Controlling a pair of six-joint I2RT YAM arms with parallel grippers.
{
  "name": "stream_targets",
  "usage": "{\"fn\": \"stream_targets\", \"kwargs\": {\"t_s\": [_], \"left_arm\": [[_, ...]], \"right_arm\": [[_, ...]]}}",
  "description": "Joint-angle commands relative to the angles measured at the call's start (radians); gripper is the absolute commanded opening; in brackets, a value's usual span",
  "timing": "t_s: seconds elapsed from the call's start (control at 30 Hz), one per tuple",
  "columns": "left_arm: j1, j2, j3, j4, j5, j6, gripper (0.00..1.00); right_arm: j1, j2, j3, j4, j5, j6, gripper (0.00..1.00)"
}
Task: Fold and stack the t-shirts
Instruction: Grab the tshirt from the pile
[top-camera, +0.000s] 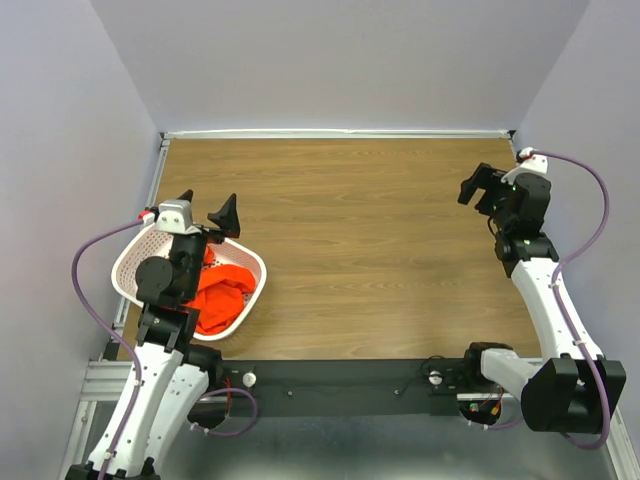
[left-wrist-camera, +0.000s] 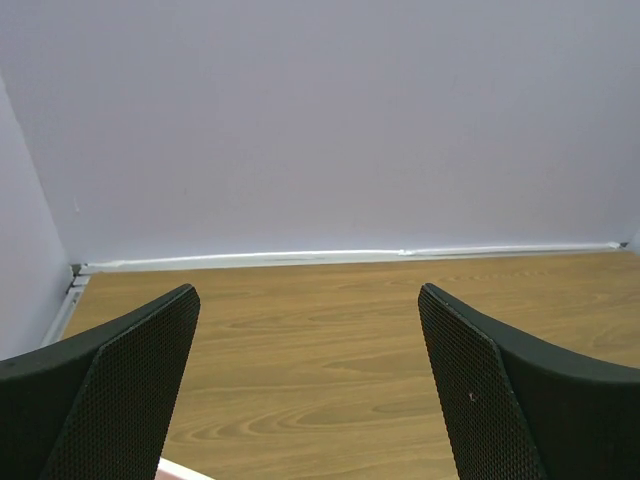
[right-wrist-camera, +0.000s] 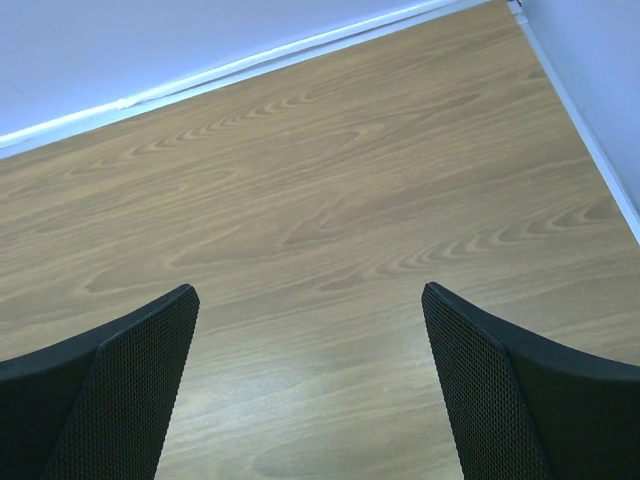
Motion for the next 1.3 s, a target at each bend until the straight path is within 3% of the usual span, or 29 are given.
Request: {"fn": "stream_targets", "kwargs": {"t_s": [0.0,0.07,0.1,0.23,0.4,0.47,0.53,0.6,0.83,1.27], "left_arm": [[0.006,0.01,0.04,-0.012,-0.003,-0.072,0.98],[0.006,0.016,0.064,-0.079,-0.007,-0.163,0.98],[0.006,0.019,0.074,-0.11,-0.004,-0.205,0.98],[0.007,0.039,0.129,-0.266,-0.027,-0.378,0.98],[0.007,0.155,0.248,-0.587,-0.157,-0.587,0.88],[0.007,0.229,0.271,-0.738,-0.239,-0.7,0.82],[0.009,0.286,0.29,-0.861,-0.335,-0.797,0.68],[0.01,0.306,0.284,-0.915,-0.374,-0.86,0.66],[0.015,0.349,0.226,-1.021,-0.344,-1.017,0.74],[0.017,0.41,0.308,-1.211,-0.313,-0.957,0.8]], "right_arm": [[-0.002,-0.007,0.043,-0.011,-0.218,-0.111,1.0],[-0.002,-0.005,0.046,-0.034,-0.463,-0.27,1.0],[0.0,-0.005,0.048,-0.065,-0.668,-0.356,1.0],[0.0,-0.016,0.005,-0.126,-0.755,-0.444,1.0],[0.0,-0.004,0.014,-0.163,-0.851,-0.386,1.0],[0.0,-0.001,0.012,-0.162,-0.867,-0.385,1.0],[0.0,0.007,0.008,-0.163,-0.864,-0.38,1.0],[0.0,0.01,0.005,-0.166,-0.856,-0.373,1.0],[0.0,0.002,0.008,-0.165,-0.847,-0.369,1.0],[0.0,-0.001,0.005,-0.168,-0.833,-0.368,1.0]]}}
